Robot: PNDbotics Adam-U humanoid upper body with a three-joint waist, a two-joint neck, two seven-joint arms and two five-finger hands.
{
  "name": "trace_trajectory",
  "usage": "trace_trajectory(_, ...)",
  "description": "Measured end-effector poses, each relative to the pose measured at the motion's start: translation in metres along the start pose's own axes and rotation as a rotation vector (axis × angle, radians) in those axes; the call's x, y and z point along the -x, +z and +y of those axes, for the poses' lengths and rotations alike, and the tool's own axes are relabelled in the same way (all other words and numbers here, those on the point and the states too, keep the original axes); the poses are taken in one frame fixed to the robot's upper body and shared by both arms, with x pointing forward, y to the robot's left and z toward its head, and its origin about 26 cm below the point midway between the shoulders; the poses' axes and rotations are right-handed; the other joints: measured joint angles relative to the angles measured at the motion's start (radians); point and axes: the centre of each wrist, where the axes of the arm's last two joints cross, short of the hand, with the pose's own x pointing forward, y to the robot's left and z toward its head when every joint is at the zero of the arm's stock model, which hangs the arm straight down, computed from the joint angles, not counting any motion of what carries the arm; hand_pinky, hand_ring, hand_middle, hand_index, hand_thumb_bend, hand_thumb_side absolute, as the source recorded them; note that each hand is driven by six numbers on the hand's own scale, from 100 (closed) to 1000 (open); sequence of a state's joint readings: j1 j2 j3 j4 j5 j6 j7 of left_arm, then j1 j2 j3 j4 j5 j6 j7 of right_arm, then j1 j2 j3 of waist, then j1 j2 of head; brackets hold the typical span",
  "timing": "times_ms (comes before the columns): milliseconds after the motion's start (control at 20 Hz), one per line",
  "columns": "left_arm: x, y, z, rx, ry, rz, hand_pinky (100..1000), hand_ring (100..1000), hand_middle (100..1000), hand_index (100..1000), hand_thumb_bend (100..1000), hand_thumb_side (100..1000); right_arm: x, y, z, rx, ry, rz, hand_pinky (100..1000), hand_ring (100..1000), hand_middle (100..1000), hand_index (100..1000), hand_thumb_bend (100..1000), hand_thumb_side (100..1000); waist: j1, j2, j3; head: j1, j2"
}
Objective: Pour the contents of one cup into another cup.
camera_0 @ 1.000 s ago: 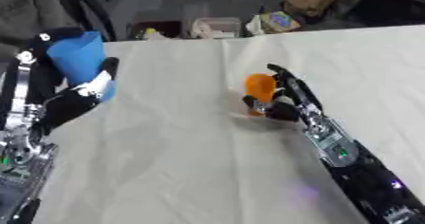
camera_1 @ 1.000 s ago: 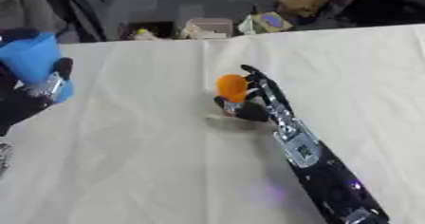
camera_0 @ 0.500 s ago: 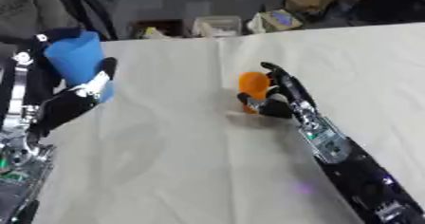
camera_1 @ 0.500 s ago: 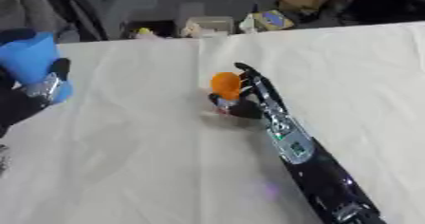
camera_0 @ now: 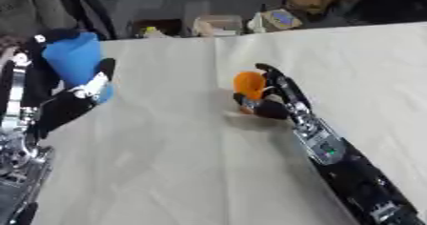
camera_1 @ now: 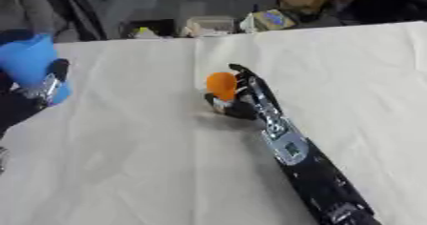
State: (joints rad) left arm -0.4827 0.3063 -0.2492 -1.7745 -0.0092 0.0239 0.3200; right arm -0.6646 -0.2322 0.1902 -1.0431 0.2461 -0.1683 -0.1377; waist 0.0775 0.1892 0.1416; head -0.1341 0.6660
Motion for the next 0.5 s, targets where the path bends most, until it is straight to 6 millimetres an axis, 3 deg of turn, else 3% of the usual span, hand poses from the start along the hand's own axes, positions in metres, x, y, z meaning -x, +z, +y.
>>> trace_trajectory(500, 0.0007, 0.0001, 0.0, 0.0, -0.001, 0.002, 209, 285, 274, 694, 370, 100, -0.0067, -0.0032, 0.0019, 0.012, 0.032, -0.024, 627, 688, 638, 943, 592, 358, 0.0, 0.0, 0.0, 0.0, 0.0)
